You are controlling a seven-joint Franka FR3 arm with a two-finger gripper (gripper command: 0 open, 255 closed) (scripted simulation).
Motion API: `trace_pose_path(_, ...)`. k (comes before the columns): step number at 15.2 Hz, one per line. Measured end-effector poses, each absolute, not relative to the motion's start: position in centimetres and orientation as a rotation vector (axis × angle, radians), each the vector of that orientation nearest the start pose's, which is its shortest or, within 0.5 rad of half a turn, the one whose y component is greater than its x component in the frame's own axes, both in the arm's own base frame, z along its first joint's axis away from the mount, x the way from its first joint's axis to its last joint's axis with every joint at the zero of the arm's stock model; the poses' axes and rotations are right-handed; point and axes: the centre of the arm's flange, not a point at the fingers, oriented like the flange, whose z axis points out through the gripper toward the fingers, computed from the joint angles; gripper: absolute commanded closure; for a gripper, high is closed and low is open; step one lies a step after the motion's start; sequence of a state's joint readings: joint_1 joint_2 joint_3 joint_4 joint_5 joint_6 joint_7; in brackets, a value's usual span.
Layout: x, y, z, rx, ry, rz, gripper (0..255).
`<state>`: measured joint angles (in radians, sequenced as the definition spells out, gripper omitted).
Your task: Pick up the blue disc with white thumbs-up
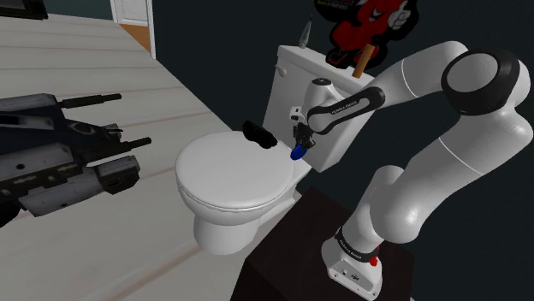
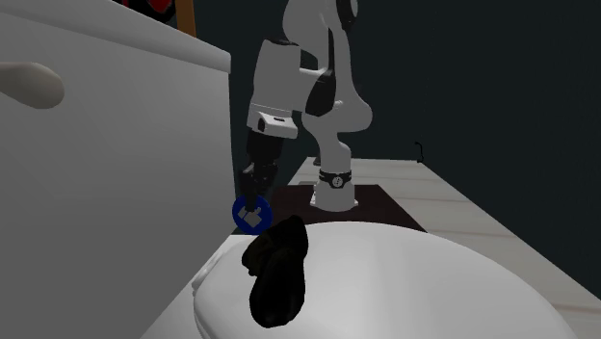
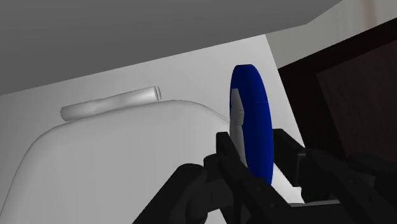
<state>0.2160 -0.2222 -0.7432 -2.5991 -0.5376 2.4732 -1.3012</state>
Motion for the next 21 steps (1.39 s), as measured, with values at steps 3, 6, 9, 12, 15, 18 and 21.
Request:
trace_pose_path(3, 37.9, -21.0, 31.6, -2.733, -1.865, 0.182, 255)
trace_pose_path(6, 37.9, -21.0, 31.6, -2.733, -1.865, 0.182, 255)
trace_pose_path(9, 37.9, -21.0, 31.9, -2.733, -1.865, 0.182, 255)
trace_pose_path(12, 37.9, -21.0, 33.2, -2.733, -1.866, 0.181, 255)
trace_pose_path(15, 38.0, -21.0, 34.7, -2.733, -1.866, 0.181, 255)
trace_pose_path(18, 38.0, -21.0, 36.3, -2.733, -1.866, 0.181, 255)
trace_pose_path(21, 38.0, -21.0, 37.9, -2.733, -1.865, 0.181, 255)
